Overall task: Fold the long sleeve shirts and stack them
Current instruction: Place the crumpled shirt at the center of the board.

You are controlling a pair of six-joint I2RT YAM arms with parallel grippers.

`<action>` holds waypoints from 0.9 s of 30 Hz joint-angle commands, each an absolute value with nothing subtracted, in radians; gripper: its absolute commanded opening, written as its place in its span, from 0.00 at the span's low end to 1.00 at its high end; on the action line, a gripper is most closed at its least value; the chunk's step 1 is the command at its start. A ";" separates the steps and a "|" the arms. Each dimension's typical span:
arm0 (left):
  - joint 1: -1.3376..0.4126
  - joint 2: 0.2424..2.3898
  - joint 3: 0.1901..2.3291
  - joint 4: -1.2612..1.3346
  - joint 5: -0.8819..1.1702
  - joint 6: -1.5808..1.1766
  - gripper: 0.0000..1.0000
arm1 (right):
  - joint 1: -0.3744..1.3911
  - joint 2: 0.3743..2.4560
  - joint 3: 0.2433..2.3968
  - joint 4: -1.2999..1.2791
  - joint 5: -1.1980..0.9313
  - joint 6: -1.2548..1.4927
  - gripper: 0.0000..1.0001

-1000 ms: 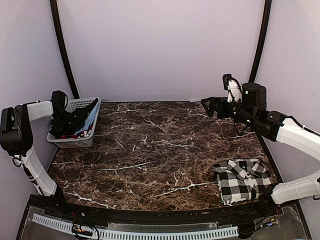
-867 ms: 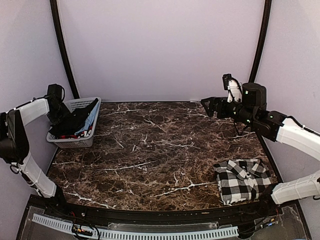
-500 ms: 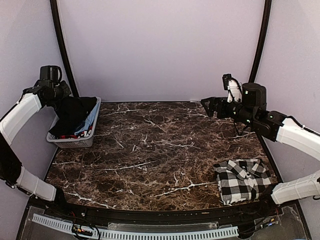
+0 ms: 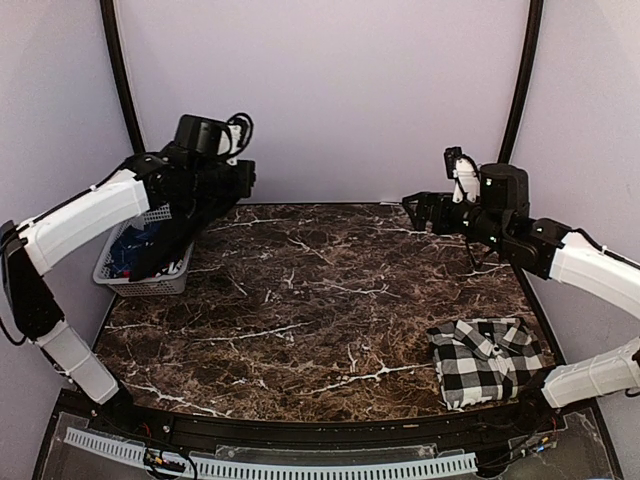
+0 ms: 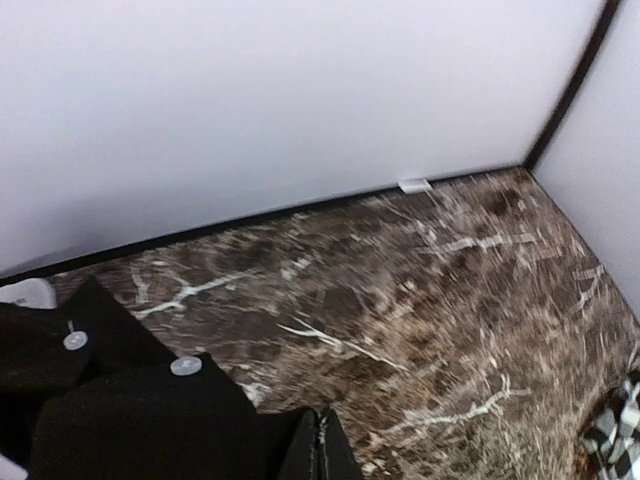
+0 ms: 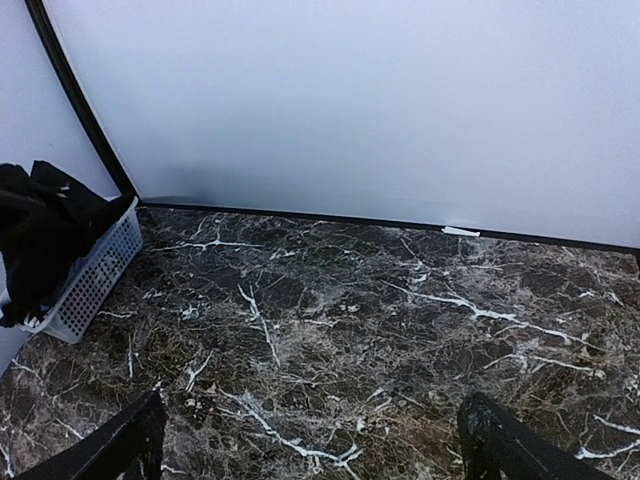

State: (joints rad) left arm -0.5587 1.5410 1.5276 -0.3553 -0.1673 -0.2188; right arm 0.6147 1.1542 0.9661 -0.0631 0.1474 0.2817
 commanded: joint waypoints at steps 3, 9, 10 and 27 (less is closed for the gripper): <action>-0.885 1.914 1.742 -0.390 -0.070 -0.185 0.00 | 0.612 1.153 1.000 -0.101 0.249 0.323 0.99; -0.949 2.203 2.026 -0.444 -0.004 -0.278 0.34 | 0.612 1.159 0.990 -0.144 0.253 0.363 0.99; -0.949 2.219 2.045 -0.450 -0.002 -0.281 0.38 | 0.612 1.161 0.984 -0.141 0.244 0.369 0.99; -0.800 2.043 1.923 -0.521 -0.005 -0.324 0.69 | 0.781 1.355 0.986 -0.146 0.202 0.434 0.97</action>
State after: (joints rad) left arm -0.8139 2.0842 1.9396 -0.4950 -0.0422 -0.3256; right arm 0.7116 1.3060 0.9565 -0.1276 0.1753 0.4217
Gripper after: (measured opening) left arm 0.697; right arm 0.986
